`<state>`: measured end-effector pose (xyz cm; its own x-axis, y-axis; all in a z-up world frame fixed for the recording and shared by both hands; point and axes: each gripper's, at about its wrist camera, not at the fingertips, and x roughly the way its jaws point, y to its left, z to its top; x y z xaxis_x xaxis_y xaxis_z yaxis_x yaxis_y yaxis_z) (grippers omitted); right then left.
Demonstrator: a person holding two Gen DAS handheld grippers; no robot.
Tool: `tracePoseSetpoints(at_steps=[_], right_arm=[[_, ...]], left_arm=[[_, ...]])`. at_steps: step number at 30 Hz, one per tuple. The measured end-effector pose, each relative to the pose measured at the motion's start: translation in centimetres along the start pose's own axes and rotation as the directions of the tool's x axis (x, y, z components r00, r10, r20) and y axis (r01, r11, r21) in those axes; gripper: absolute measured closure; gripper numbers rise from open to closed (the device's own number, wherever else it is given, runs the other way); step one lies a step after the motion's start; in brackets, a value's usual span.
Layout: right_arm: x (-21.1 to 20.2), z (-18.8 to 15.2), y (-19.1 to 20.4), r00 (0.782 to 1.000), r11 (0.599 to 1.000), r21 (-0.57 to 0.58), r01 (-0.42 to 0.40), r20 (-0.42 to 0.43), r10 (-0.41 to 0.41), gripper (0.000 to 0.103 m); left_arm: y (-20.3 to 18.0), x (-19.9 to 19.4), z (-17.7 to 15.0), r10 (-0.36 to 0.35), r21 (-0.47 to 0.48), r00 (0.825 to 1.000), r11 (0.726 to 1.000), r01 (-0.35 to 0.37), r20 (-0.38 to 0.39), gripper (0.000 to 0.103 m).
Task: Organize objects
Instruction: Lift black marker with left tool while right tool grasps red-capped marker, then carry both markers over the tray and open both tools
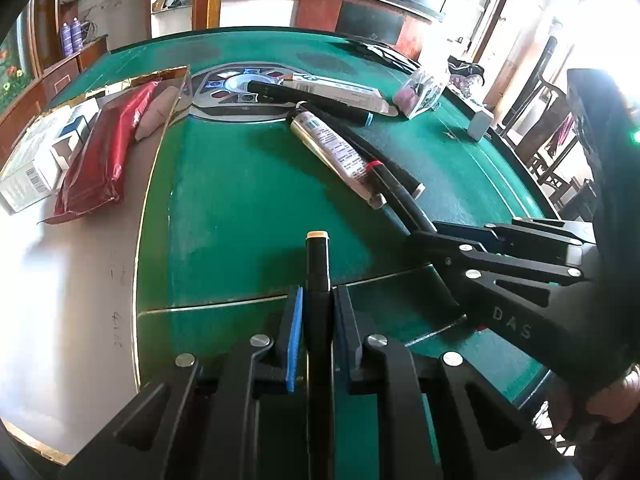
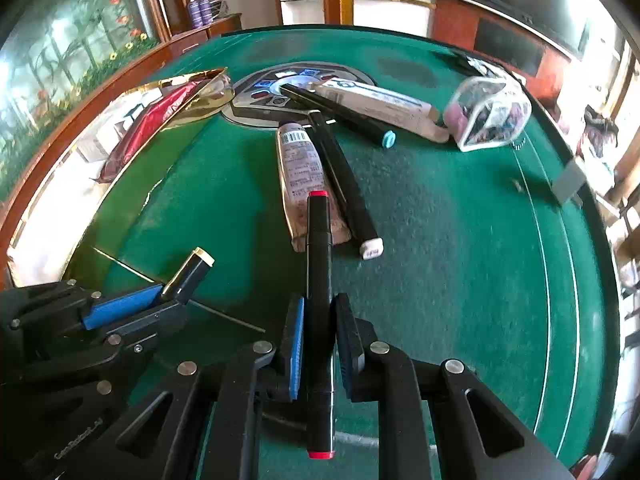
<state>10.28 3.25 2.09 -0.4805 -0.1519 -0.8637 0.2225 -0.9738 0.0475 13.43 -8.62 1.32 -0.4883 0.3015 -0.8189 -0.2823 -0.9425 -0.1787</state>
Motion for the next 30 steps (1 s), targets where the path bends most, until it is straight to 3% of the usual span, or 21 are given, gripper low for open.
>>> tracePoseSetpoints(at_steps=[5,7,9,12,16,20,25,30], right_arm=[[-0.1,-0.2,1.0,0.998,0.999,0.001,0.051,0.026,-0.051,0.083],[-0.2,-0.3,0.9,0.998,0.998,0.022,0.051,0.039,-0.052,0.084],[-0.5,-0.4,0.1,0.999,0.997,0.072,-0.007,0.046,0.004,0.087],[-1.0,-0.5,-1.5,0.993,0.982,0.154,-0.106,0.065,0.097,0.087],[-2.2,-0.9,-2.8,0.98,0.957,0.221,-0.187,0.116,0.165,0.087],[-3.7,-1.0,-3.1,0.955,0.931,0.235,-0.28,0.173,0.243,0.087],[-4.1,0.0,-2.4,0.915,0.882,0.258,-0.394,0.203,0.349,0.087],[-4.6,1.0,-1.1,0.901,0.868,0.258,-0.424,0.215,0.376,0.087]], left_arm=[[-1.5,0.2,-0.6,0.081,0.067,0.996,0.994,-0.083,0.031,0.088],[-1.6,0.2,-0.6,0.058,0.072,0.998,0.996,-0.06,0.035,0.088],[-1.0,0.0,-0.4,-0.027,0.031,1.0,0.999,0.027,0.011,0.088],[-1.0,-2.0,-0.2,-0.014,0.045,0.997,0.999,0.01,0.078,0.088],[-0.5,-5.4,0.4,-0.032,0.03,0.986,0.999,0.027,0.166,0.088],[1.8,-7.5,1.8,-0.085,-0.035,0.976,0.995,0.094,0.2,0.088],[4.7,-10.4,2.6,-0.111,-0.04,0.946,0.991,0.129,0.304,0.089],[7.2,-13.7,2.3,-0.128,-0.004,0.898,0.99,0.143,0.422,0.088]])
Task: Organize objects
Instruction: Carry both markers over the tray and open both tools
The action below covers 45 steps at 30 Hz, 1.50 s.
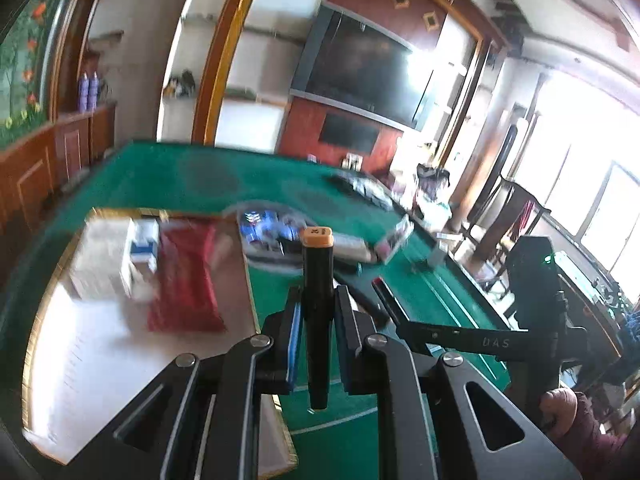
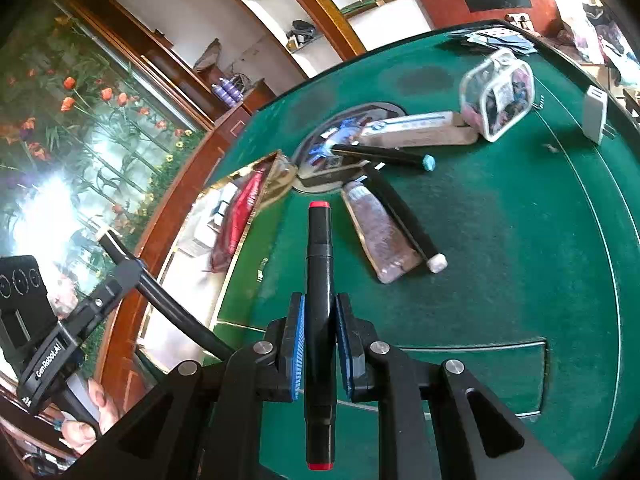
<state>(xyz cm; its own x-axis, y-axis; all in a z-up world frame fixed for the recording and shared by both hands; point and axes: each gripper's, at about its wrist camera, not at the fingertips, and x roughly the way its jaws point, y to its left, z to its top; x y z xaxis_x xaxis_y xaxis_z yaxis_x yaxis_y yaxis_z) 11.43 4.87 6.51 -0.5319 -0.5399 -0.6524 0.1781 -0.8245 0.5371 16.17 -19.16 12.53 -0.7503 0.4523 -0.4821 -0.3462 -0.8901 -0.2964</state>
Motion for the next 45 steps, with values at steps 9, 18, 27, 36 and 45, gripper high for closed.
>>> tracePoseSetpoints(at_steps=[9,18,27,36,45], right_arm=[[3.6,2.6,5.8,0.995,0.994,-0.064,-0.091,-0.051,0.088,0.086],[11.6,4.1,10.8,0.972,0.987,-0.047,-0.155,-0.189,0.143,0.086],[18.6,1.4,14.8,0.934,0.99,-0.055,-0.13,-0.343,0.103,0.086],[22.1,0.9,17.0,0.914,0.991,-0.092,-0.093,-0.403,0.048,0.085],[15.0,2.8,16.0,0.972,0.983,-0.177,-0.038,-0.235,-0.005,0.066]], left_arm=[[6.2,-2.2,0.7,0.154,-0.036,0.988,0.987,-0.154,-0.005,0.088],[14.3,1.4,1.3,0.293,-0.115,0.935,0.941,-0.32,-0.203,0.086],[19.3,5.3,-0.3,0.342,-0.159,0.869,0.895,-0.417,-0.357,0.088],[20.0,4.2,-0.6,0.274,-0.247,0.908,0.9,-0.358,-0.318,0.039],[15.9,0.0,0.3,0.369,-0.249,0.921,0.887,-0.388,-0.122,0.024]])
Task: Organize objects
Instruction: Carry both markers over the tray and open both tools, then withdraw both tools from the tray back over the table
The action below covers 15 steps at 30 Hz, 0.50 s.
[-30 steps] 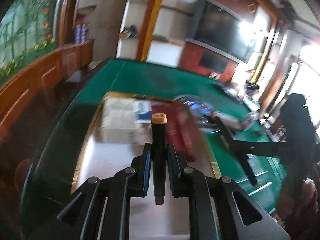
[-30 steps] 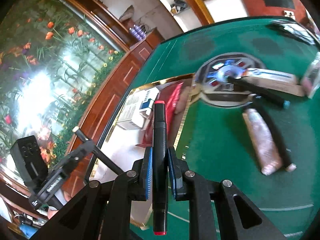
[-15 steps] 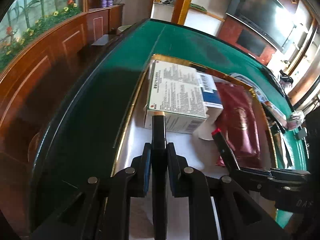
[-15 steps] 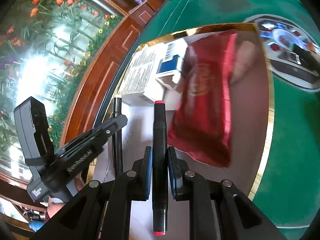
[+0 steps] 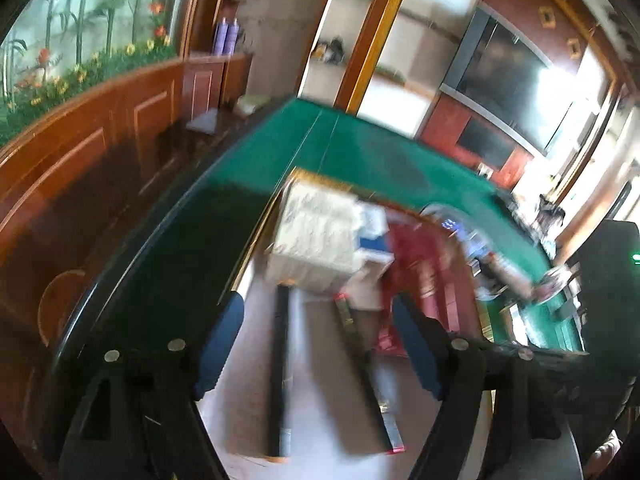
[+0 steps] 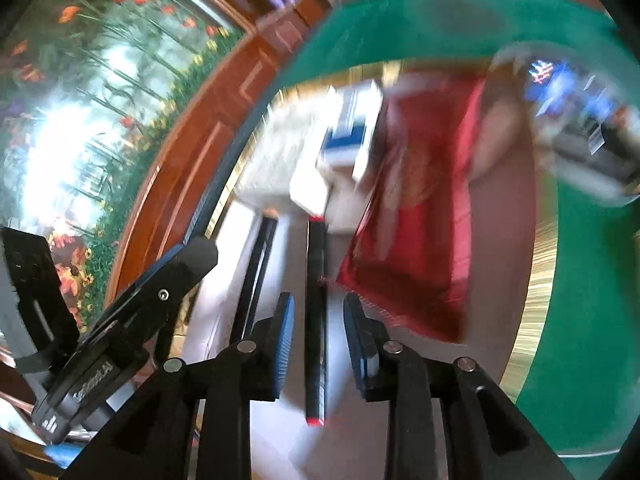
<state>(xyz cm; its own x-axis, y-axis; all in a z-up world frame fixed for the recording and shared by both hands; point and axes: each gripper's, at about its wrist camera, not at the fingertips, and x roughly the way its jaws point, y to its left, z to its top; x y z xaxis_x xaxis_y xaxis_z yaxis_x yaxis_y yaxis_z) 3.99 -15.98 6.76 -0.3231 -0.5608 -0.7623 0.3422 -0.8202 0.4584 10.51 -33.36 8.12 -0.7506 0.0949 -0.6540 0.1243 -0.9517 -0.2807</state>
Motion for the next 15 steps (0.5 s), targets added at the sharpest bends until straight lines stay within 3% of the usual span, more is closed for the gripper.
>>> tracePoseSetpoints(at_steps=[1,2,3,4,5,6,7,8,9,10,13,15], right_arm=[[-2.1,-0.1,0.2,0.996,0.997,-0.039,0.061,0.064,-0.058,0.063],[-4.7,-0.3,0.5,0.979,0.985,-0.086,0.146,0.154,-0.132,0.052],[-7.3,-0.8,0.7,0.937,0.959,-0.117,0.26,0.27,-0.221,0.037],[-9.7,-1.6,0.7,0.868,0.92,-0.116,0.375,0.391,-0.305,0.027],[-11.6,-2.4,0.4,0.801,0.886,-0.095,0.453,0.481,-0.358,0.006],[-13.4,-3.3,-0.2,0.717,0.853,-0.055,0.519,0.572,-0.399,0.0],[-14.9,-4.2,-1.0,0.632,0.826,-0.005,0.563,0.647,-0.427,0.0],[-15.9,-4.7,-2.5,0.57,0.801,0.049,0.597,0.676,-0.467,0.0],[-16.0,-4.2,-3.8,0.564,0.786,0.082,0.612,0.651,-0.508,0.0],[-16.1,-3.7,-5.8,0.596,0.787,0.115,0.606,0.591,-0.544,0.0],[-16.4,-3.5,-11.9,0.718,0.853,0.201,0.482,0.468,-0.516,0.0],[-16.5,-4.1,-14.8,0.743,0.856,0.241,0.457,0.425,-0.516,0.0]], left_arm=[[-0.6,-0.7,0.1,-0.001,0.005,0.999,1.0,0.001,0.036,0.022],[-1.3,-1.4,0.2,-0.006,0.01,0.998,1.0,0.005,0.065,0.02],[-2.0,-2.1,0.3,-0.017,0.015,0.995,1.0,0.016,0.094,0.017],[-2.7,-2.8,0.3,-0.039,0.02,0.992,0.999,0.037,0.122,0.013],[-3.5,-3.3,0.3,-0.06,0.024,0.989,0.998,0.057,0.138,0.012],[-4.5,-3.8,0.1,-0.088,0.028,0.985,0.996,0.084,0.151,0.01],[-5.3,-4.0,0.0,-0.106,0.033,0.982,0.994,0.103,0.156,0.01],[-6.2,-4.1,0.0,-0.129,0.039,0.979,0.991,0.124,0.155,0.01],[-7.1,-4.1,-0.2,-0.156,0.048,0.976,0.987,0.15,0.152,0.01],[-8.1,-4.2,-0.5,-0.184,0.06,0.972,0.982,0.177,0.147,0.01],[-11.5,-3.5,-1.4,-0.24,0.106,0.964,0.968,0.228,0.115,0.009],[-13.8,-2.3,-2.0,-0.248,0.133,0.967,0.962,0.238,0.063,0.009]])
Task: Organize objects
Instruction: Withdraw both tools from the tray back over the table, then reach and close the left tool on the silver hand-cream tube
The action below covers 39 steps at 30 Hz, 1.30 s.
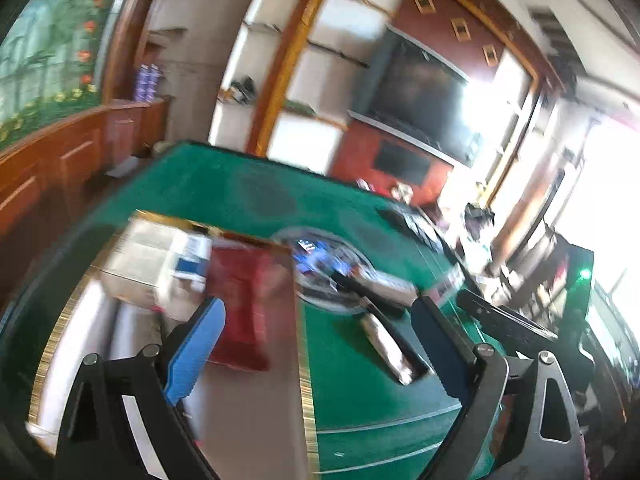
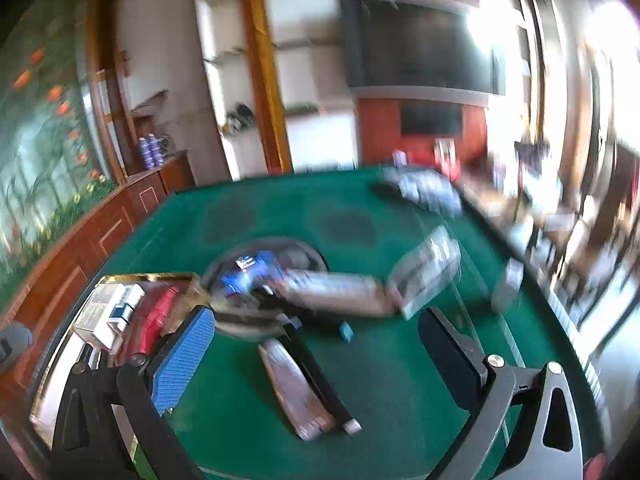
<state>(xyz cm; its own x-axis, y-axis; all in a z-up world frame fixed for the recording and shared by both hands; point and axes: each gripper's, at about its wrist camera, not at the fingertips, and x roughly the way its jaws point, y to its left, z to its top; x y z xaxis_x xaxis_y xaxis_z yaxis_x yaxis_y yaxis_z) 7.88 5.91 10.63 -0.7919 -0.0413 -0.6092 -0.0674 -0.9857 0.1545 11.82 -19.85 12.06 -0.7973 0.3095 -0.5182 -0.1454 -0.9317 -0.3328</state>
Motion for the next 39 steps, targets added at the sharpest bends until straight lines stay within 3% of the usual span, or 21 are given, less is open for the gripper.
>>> tracePoseSetpoints(at_steps=[3,8,12,14,15,18,26,32,35,39], right_arm=[[1.3,-0.8,-3.6,0.998,0.999,0.017,0.046,-0.05,-0.045,0.0],[4.4,-0.6,-7.6,0.986,0.998,0.014,0.068,-0.151,-0.065,0.0],[6.6,-0.4,-8.8,0.992,1.0,-0.003,-0.002,-0.125,0.002,0.0],[6.5,-0.5,-8.9,0.998,1.0,-0.01,0.02,-0.059,-0.02,0.0],[6.2,-0.2,-8.8,0.997,1.0,-0.006,0.028,-0.07,-0.028,0.0],[4.5,0.2,-9.4,1.0,0.999,0.034,-0.009,0.009,0.008,0.0],[6.4,-0.8,-9.9,0.988,0.988,0.121,-0.092,-0.116,0.106,0.0],[5.9,-1.4,-9.9,0.988,0.986,0.121,-0.111,-0.092,0.122,0.0],[5.4,-1.3,-9.1,0.992,0.991,0.085,-0.106,-0.06,0.111,0.0],[6.1,-1.5,-8.1,0.986,0.99,0.065,-0.128,-0.095,0.133,0.0]], left_arm=[[-2.9,2.4,-1.1,-0.027,0.02,0.996,0.999,0.028,-0.086,0.009],[-6.5,4.5,-3.0,0.005,0.057,0.989,0.998,0.004,-0.146,0.009],[-8.6,6.6,-4.0,0.038,0.084,0.979,0.996,-0.022,-0.201,0.009],[-9.2,7.9,-4.3,0.071,0.108,0.973,0.993,-0.048,-0.221,0.009],[-9.5,8.8,-4.5,0.094,0.113,0.969,0.991,-0.069,-0.23,0.009],[-9.5,11.1,-4.8,0.145,0.089,0.957,0.988,-0.126,-0.25,0.009],[-8.3,13.9,-4.6,0.215,-0.027,0.944,0.973,-0.229,-0.249,0.01],[-6.9,15.0,-5.0,0.216,-0.126,0.929,0.957,-0.263,-0.3,0.01],[-6.9,15.3,-5.4,0.229,-0.117,0.924,0.954,-0.275,-0.307,0.01],[-7.5,16.8,-6.0,0.238,-0.08,0.908,0.956,-0.281,-0.344,0.01]])
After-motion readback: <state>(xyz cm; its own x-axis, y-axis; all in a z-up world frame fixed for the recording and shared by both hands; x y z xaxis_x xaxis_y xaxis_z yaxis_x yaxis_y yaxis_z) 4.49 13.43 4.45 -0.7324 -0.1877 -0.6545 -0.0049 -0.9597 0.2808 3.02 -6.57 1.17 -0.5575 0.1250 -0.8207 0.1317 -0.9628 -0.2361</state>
